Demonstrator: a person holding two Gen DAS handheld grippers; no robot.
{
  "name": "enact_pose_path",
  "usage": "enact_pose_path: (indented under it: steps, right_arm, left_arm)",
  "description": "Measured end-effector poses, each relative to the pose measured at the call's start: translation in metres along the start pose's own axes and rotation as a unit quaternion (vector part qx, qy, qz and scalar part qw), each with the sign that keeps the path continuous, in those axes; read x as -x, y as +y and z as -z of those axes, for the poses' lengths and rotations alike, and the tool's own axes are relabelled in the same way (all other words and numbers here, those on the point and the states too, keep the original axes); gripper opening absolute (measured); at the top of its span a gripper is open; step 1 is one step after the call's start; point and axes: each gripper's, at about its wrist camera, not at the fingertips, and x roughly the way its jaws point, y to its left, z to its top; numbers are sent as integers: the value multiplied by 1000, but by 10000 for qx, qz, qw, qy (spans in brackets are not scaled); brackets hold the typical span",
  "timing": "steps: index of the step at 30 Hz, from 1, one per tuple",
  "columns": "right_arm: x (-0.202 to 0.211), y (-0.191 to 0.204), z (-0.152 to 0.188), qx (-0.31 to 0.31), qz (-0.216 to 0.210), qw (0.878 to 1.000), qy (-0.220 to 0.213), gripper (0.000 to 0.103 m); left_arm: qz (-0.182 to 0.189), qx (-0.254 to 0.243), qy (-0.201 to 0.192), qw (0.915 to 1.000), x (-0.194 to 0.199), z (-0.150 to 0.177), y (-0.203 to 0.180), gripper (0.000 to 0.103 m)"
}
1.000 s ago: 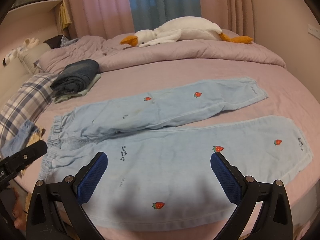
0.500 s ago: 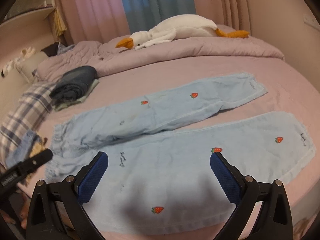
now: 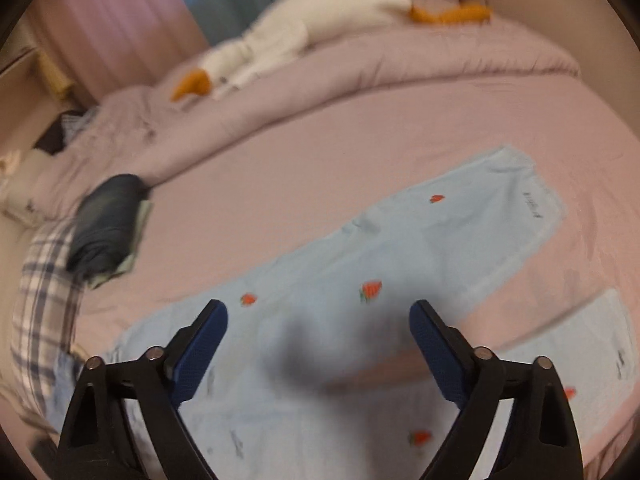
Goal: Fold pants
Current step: 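Grasp the jeans leg hems with the right gripper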
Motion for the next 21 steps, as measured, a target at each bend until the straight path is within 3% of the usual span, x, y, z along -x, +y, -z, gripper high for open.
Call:
enact_pose_path:
  steps: [3, 6, 10, 15, 17, 18, 19, 21]
  right_arm:
    - [-46, -1, -33, -191, 576, 9981, 138, 90]
    - [-88, -5, -53, -148, 1438, 9892, 240, 81]
    - [-128, -27, -57, -463, 1797, 9813, 518, 75]
    - [-133, -38, -43, -383, 1548, 9866, 336, 59]
    - [-124, -44, -43, -578, 1393, 9881, 316, 33]
    - [-119, -47, -44, -662, 1256, 9893, 331, 13]
    - [-107, -48, -43, -776, 1100, 9905, 286, 2]
    - [-77, -45, -42, -721, 895, 9934, -43, 2]
  left_arm:
    - [-104, -2, 66, 9999, -3, 2, 2, 63]
    - [-184, -82, 183, 9996, -8, 6, 2, 63]
    - [-247, -3, 305, 9992, -16, 9, 9, 63]
    - [-231, 50, 269, 9994, -14, 9, 12, 63]
    - [-267, 2, 251, 9993, -13, 10, 10, 63]
    - [-259, 5, 234, 9994, -13, 11, 8, 63]
    - [-229, 16, 218, 9995, -11, 13, 7, 63]
    - [-103, 40, 175, 9998, -4, 16, 6, 63]
